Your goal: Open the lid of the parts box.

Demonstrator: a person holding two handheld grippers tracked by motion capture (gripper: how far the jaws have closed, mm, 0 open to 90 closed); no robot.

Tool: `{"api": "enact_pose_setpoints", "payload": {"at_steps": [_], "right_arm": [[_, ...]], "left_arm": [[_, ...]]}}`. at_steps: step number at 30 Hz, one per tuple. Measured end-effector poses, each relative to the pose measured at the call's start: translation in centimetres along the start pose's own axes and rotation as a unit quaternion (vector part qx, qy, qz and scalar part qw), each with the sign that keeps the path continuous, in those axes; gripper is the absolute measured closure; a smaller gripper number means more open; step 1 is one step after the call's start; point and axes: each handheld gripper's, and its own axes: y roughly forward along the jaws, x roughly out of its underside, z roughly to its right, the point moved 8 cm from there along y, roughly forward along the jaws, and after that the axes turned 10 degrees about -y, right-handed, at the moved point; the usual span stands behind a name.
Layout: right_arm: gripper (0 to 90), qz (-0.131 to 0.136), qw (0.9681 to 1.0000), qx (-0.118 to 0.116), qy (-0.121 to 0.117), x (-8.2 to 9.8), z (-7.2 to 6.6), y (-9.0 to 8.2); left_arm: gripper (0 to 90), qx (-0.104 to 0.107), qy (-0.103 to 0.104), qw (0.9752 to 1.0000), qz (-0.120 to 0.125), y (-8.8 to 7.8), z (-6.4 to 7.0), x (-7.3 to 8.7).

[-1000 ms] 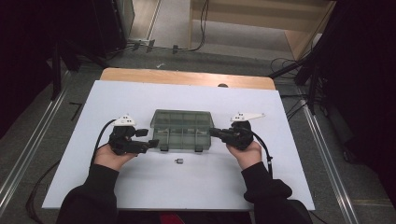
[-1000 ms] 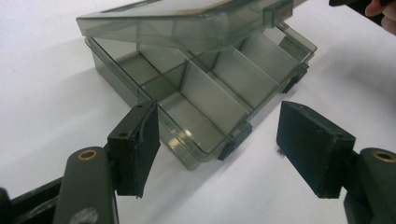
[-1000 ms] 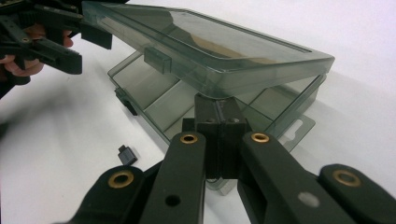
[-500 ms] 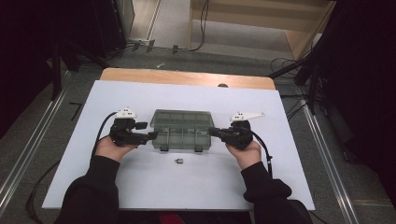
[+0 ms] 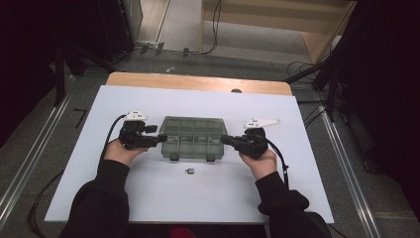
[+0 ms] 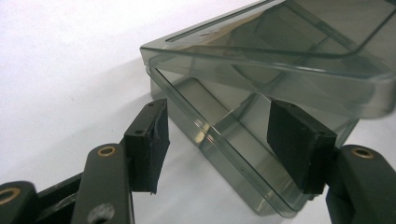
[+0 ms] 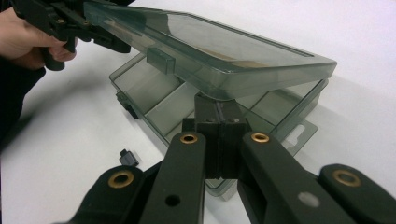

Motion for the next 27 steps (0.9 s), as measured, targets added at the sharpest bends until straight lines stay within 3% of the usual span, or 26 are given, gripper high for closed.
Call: {"api": "enact_pose_setpoints", "payload": {"at_steps": [5,14,27], "right_arm": [[87.9,0.001,1.0000,-0.001,0.000,-0.02,0.00,0.01],[87.8,0.000,1.0000,0.000,-0.001,-0.01,0.01,0.00],[81.9,-0.005,1.0000,0.004,-0.004,0.19,0.17,-0.16]], "left_arm": [[43.9,-0.019,0.021,0.9996,0.003,0.60,-0.09,-0.29],[52.1,-0.011,0.005,0.9998,0.013,1.03,-0.01,-0.66],[55.9,-0.020,0.018,0.9994,0.021,0.76,0.12,-0.91]]}}
